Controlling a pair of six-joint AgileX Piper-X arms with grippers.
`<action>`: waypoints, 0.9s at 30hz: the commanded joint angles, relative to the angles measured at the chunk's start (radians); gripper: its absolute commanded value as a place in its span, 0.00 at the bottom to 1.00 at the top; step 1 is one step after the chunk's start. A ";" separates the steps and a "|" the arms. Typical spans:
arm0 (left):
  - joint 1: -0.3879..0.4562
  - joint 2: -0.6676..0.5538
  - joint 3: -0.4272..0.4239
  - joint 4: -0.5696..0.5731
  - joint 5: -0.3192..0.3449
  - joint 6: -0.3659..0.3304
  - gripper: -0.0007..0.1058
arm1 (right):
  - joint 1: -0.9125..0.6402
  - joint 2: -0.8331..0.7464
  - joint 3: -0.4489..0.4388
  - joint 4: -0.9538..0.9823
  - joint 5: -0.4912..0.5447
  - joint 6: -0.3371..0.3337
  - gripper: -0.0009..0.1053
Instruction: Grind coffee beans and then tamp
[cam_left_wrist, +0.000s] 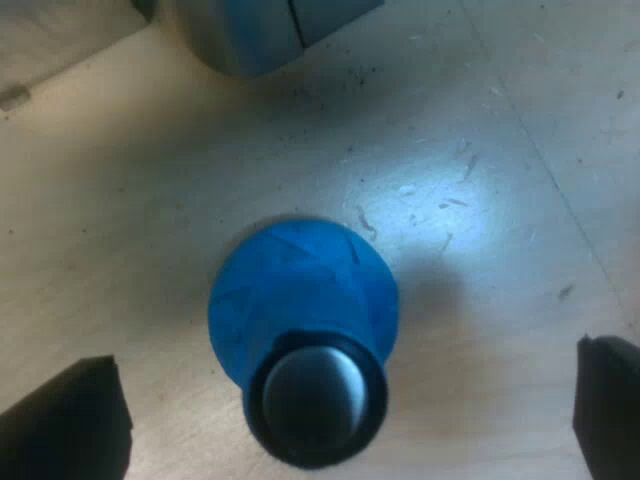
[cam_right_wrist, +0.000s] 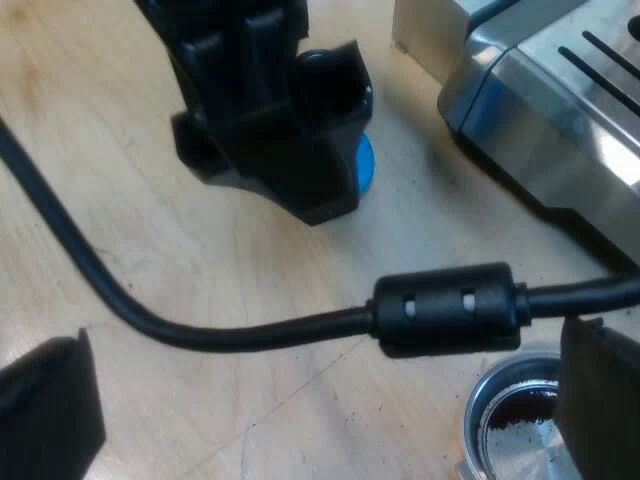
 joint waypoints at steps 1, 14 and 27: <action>-0.001 0.045 -0.008 -0.039 -0.006 0.002 0.85 | -0.001 -0.003 -0.007 -0.014 0.006 0.009 0.89; -0.001 0.073 -0.008 -0.061 -0.006 0.005 0.63 | -0.001 -0.003 -0.007 -0.008 0.006 0.021 0.89; -0.001 0.073 -0.008 -0.039 0.002 0.018 0.01 | -0.001 -0.014 -0.007 0.040 0.006 0.021 0.89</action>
